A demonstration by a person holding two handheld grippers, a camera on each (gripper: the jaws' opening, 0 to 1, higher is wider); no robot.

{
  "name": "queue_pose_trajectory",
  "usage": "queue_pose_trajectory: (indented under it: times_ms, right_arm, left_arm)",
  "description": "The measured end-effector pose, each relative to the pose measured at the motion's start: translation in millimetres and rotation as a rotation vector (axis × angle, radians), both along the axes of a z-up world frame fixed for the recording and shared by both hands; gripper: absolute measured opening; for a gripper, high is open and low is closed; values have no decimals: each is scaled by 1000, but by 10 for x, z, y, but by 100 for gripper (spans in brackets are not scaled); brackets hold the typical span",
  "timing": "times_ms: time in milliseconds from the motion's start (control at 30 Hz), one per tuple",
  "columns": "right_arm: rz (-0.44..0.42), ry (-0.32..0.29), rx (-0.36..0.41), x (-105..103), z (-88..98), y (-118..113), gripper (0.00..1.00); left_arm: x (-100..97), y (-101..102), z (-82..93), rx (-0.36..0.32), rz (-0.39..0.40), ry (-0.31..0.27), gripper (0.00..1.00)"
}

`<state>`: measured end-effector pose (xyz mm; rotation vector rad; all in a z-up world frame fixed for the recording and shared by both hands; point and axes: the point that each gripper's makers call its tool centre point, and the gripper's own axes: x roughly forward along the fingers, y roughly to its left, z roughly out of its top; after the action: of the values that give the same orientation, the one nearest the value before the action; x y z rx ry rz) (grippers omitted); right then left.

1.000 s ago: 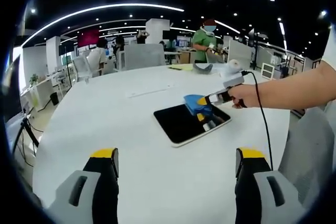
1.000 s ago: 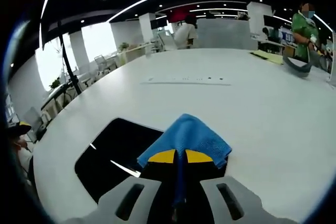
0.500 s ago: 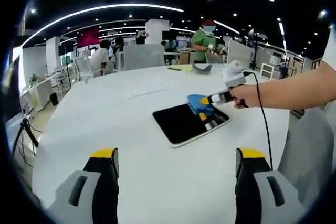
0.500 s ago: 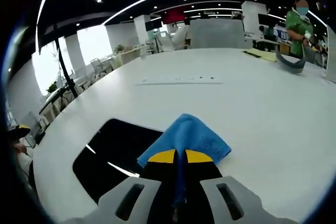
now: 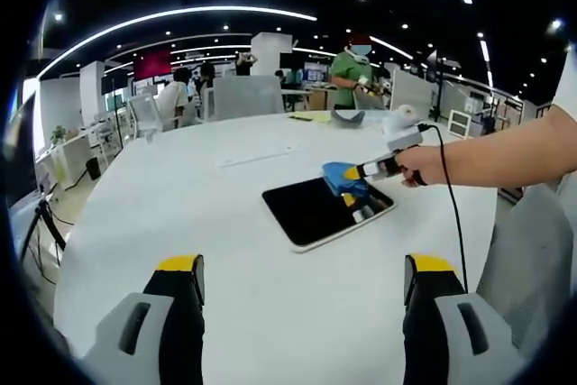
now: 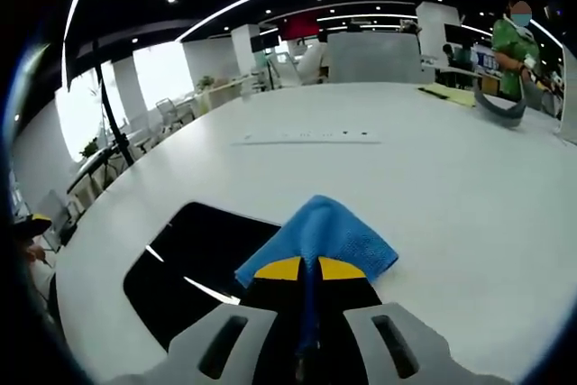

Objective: Wipe the mirror surface with the cleaning cloth until all visible marks leave the cleaned area.

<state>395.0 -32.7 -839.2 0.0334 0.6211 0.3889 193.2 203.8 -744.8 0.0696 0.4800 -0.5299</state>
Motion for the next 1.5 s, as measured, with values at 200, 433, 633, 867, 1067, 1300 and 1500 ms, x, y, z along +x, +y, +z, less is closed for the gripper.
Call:
queue_pose_trajectory:
  times_ms: [200,433,633,867,1067,1300,1500]
  right_arm:
    - [0,2,-3,-16,0,-17,1]
    - [-1,4,-7,-52,0,-58,1]
    - [1,8,-14,-105,1,-94,1]
    - [5,15,-16,-144,-5,-129,1]
    - [3,15,-14,-206,-9,-141,1]
    - [-2,16,-12,-302,-4,-154,1]
    - [-4,15,-12,-380,0,-163,1]
  left_arm:
    - [-3,11,11,-1,3,-2,92]
    - [-13,-8,31,-3,0,-7,92]
    - [-14,-19,43,-5,-2,-11,92]
    - [-21,-35,55,-6,-7,-16,92]
    - [-14,-35,84,-5,-8,-23,92]
    - [-13,-69,130,-3,-16,-36,92]
    - [-28,-90,151,-7,-22,-40,92]
